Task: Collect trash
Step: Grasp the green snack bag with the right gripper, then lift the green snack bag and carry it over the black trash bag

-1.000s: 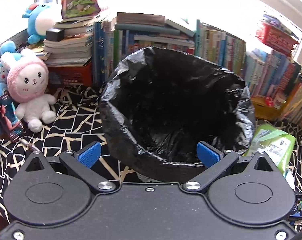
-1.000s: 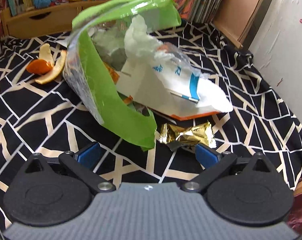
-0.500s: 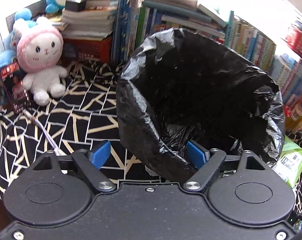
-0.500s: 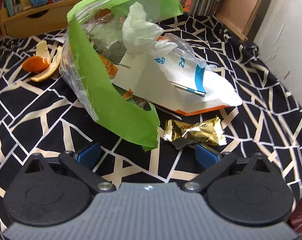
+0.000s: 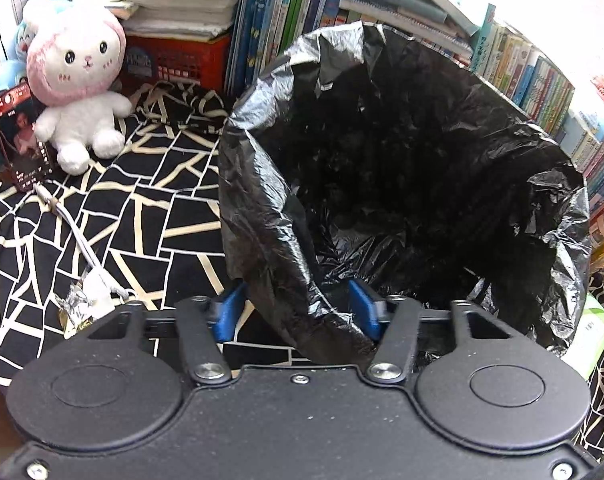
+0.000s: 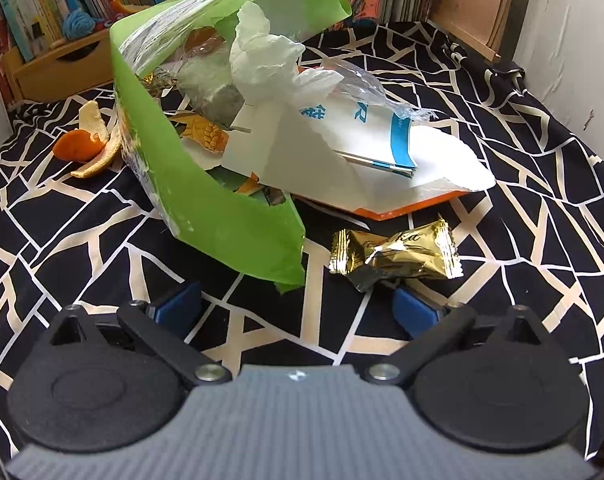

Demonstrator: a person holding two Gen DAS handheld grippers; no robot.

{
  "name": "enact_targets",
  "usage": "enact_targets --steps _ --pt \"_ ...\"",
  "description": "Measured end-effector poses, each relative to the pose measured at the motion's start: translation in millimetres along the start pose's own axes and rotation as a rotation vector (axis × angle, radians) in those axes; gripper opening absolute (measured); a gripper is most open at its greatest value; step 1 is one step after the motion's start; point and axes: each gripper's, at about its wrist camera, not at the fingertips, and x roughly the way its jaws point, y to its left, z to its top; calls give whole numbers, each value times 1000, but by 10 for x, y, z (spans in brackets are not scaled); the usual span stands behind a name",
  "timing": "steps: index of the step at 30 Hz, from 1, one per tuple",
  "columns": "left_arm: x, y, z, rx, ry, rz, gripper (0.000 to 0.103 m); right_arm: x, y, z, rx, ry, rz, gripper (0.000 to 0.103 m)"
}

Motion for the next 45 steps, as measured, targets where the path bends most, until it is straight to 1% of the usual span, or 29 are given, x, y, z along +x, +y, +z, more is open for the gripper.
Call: enact_targets --steps 2,4,5,7,12,17,19,23,25,27,28,30,31,32,33,35,40,45 --pt "37 -18 6 -7 10 4 41 5 -2 48 -5 30 0 103" --pt "68 -40 8 -7 18 3 38 -4 24 89 -17 47 -13 103" --pt "83 -46 16 -7 23 2 35 -31 37 101 -31 39 -22 103" --pt "112 -57 25 -8 37 -5 32 -144 53 103 -54 -10 -22 101" --pt "157 -81 30 7 51 8 32 -493 22 185 -50 -146 13 99" --pt "172 -93 37 14 60 12 32 -698 -20 380 -42 -237 41 92" --pt "177 -100 39 17 63 14 32 -760 25 467 -46 -263 69 90" --pt "193 -99 48 16 69 16 32 -862 161 598 -65 -295 157 89" --pt "196 -93 46 13 67 17 32 -848 243 712 -59 -295 187 87" --pt "192 -91 39 9 62 19 31 -793 320 834 -49 -283 194 84" --pt "190 -94 33 11 59 21 31 -744 349 917 -41 -264 193 79" --pt "189 -103 31 17 58 25 31 -621 388 1048 -19 -204 191 60" --pt "189 -107 29 22 58 25 30 -586 403 1100 -5 -176 184 44" --pt "188 -108 28 26 58 25 30 -570 408 1146 8 -159 181 23" --pt "188 -104 29 28 59 24 30 -583 402 1180 20 -151 183 17" --pt "187 -96 29 29 58 20 30 -678 399 1221 17 -165 204 13" --pt "189 -70 40 18 56 15 30 -1029 435 1343 -41 -221 242 11" --pt "185 -59 43 24 55 7 30 -1431 407 1561 -31 -292 271 10"
